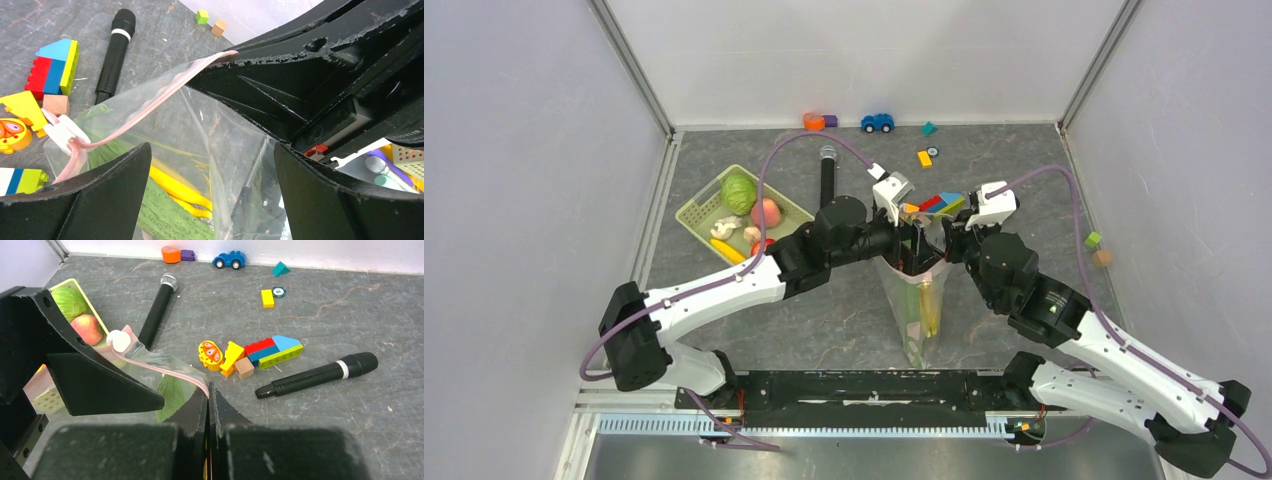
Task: Place the food in the zip-top bag and seal the zipper
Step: Place the fake vegetable in the zipper food storage bag, then pick up the fake vegetable from the bin.
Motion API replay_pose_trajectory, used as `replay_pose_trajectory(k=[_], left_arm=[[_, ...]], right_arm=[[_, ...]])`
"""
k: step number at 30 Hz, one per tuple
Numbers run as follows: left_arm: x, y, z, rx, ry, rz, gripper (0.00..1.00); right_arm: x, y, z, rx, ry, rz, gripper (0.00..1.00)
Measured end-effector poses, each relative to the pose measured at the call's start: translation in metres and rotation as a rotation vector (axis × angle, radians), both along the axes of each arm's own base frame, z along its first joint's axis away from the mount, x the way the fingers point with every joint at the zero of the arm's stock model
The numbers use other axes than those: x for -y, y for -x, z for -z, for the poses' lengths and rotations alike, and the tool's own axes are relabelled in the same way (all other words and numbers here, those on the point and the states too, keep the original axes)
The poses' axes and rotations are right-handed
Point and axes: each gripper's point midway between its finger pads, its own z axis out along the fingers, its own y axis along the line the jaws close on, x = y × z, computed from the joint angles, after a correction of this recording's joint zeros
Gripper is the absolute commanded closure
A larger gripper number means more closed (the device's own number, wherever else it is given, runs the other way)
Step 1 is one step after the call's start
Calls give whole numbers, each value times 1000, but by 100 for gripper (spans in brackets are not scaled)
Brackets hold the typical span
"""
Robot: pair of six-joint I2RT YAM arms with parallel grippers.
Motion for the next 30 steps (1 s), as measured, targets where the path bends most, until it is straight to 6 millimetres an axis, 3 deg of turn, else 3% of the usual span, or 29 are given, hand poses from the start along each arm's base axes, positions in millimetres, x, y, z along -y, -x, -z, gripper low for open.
replay_pose_trajectory(k=[4,9,14,20,24,27,30], left_arm=[[-3,-1,-7,26,8,-22,33],[-1,-6,-38,77,81,-39,55],[0,-9,-51,95,108,-50,57],[-12,-16,-55,104,96,-117,54],[-48,-15,-81,139,136,-222,51],[-99,-17,-107,193,183,-361,47],[-147,-36,-119,217,203,-525,43]], right_arm=[[-3,3,-2,12,23,-45,100],[-11,8,4,-1,55,-125,100],[-21,11,8,-12,67,-187,100],[-4,7,7,-30,128,-108,100],[18,8,-12,-8,143,-26,100],[38,12,-31,16,143,34,100],[57,17,-49,30,161,93,100]])
